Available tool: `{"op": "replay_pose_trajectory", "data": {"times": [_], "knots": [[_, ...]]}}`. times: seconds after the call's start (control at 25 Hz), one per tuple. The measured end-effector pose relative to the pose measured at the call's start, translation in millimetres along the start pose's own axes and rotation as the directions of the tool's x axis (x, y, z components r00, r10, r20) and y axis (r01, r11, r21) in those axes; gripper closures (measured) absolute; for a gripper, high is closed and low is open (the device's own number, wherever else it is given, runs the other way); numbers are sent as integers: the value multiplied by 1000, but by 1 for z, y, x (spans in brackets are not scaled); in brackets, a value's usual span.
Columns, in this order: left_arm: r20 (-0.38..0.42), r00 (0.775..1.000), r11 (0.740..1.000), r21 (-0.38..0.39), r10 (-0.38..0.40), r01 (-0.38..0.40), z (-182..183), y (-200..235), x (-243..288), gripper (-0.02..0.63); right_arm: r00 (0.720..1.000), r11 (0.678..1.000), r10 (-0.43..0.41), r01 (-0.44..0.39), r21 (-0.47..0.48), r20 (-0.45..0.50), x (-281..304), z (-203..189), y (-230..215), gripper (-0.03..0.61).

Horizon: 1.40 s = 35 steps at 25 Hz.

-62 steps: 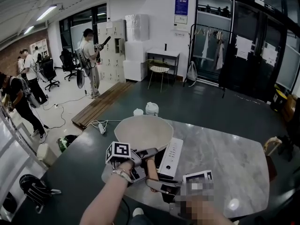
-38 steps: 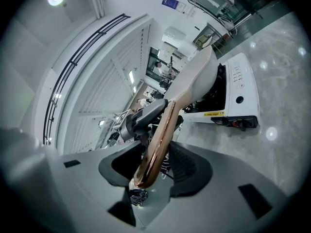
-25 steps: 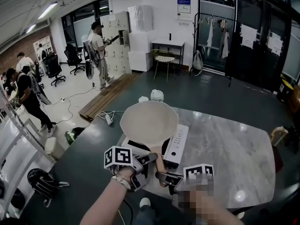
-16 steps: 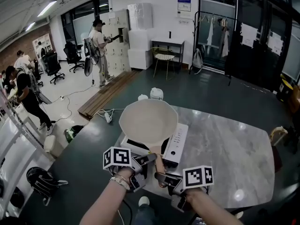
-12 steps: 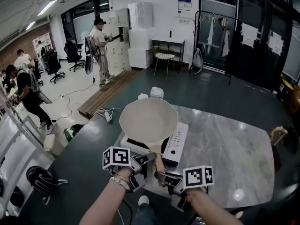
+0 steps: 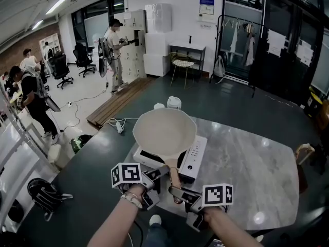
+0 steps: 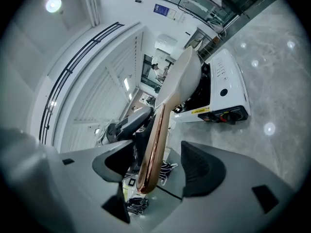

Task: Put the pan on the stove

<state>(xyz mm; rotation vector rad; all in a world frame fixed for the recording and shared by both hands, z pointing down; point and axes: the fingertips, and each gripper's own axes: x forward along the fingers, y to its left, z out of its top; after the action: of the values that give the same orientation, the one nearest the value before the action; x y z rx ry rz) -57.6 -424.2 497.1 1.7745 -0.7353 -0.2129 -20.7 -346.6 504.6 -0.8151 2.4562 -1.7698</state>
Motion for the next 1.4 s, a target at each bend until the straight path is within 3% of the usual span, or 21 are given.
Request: {"op": "replay_pose_trajectory", "data": {"times": [0.44, 0.68, 0.8, 0.92, 1.0, 1.08, 1.12, 1.24, 1.4], "knots": [[141, 990, 992, 119, 25, -42, 20, -17, -25, 603, 997, 998, 19, -15, -66, 71, -19, 24, 7, 276], [222, 975, 962, 261, 21, -80, 26, -36, -46, 603, 992, 995, -24, 36, -96, 121, -37, 36, 3, 276], [306, 952, 923, 361, 20, -135, 33, -46, -62, 603, 989, 983, -76, 95, -154, 125, -45, 39, -3, 305], [379, 924, 866, 448, 41, -223, 33, -53, -79, 603, 984, 973, -107, 132, -187, 139, -55, 44, -7, 362], [416, 908, 835, 480, 55, -271, 30, -55, -91, 603, 981, 969, -112, 144, -203, 159, -61, 48, -4, 373], [451, 891, 817, 494, 51, -297, 27, -58, -102, 603, 974, 954, -127, 171, -247, 187, -66, 52, -2, 423], [469, 882, 811, 498, 45, -306, 26, -60, -108, 603, 969, 939, -140, 195, -284, 201, -69, 53, -1, 474], [519, 854, 782, 520, 29, -343, 28, -70, -121, 603, 948, 865, -181, 279, -417, 260, -75, 57, -1, 527], [566, 824, 694, 581, 30, -425, 29, -83, -135, 603, 932, 799, -134, 303, -519, 338, -83, 64, 14, 549]]}}
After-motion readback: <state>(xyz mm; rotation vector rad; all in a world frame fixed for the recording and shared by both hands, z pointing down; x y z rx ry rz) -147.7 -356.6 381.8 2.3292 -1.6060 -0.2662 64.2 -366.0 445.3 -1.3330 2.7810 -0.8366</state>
